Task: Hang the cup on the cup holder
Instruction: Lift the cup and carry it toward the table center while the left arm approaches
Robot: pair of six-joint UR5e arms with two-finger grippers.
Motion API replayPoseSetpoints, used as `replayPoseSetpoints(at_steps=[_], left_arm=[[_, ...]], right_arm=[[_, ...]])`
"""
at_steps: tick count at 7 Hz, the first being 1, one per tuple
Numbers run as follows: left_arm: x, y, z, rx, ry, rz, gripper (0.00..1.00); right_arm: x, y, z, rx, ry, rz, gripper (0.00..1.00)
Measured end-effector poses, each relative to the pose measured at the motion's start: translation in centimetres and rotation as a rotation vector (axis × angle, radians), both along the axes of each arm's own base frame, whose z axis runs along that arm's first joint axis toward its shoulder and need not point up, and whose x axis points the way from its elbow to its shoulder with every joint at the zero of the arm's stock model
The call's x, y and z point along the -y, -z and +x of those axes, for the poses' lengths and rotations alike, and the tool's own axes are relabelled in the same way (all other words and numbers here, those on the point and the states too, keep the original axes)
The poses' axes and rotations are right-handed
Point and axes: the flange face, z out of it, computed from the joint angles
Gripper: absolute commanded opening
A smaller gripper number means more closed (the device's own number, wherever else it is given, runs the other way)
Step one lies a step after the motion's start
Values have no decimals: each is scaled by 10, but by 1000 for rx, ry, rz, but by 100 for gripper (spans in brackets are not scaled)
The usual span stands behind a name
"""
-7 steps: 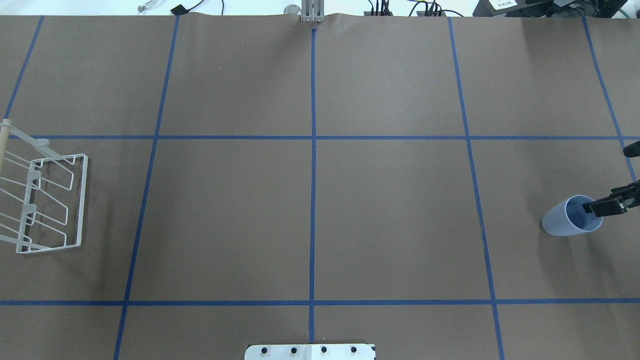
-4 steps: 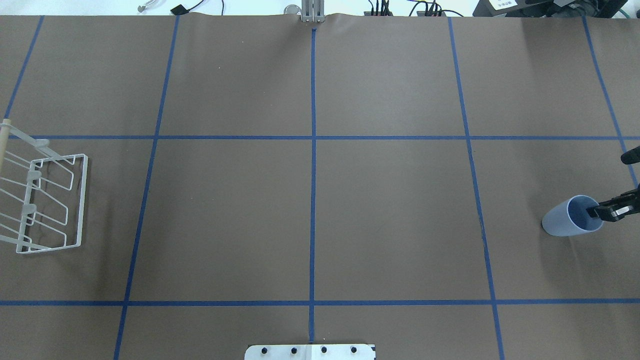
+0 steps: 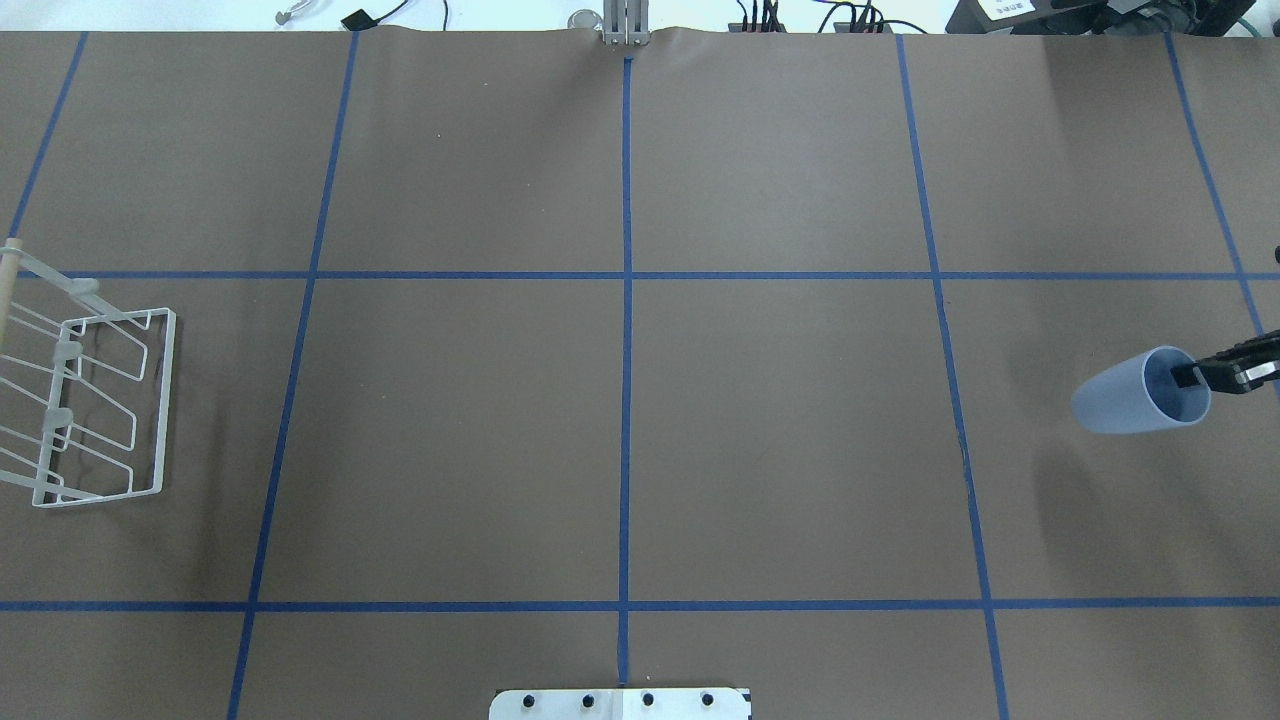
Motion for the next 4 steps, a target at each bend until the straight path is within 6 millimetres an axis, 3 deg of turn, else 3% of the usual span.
replayPoseSetpoints(at_steps=[2, 4], left_arm=[[1, 22, 1, -25, 19, 32, 98], [5, 72, 9, -181, 71, 72, 98]], right_arm=[[23, 30, 18, 68, -44, 17, 0], [46, 74, 22, 152, -127, -2, 0]])
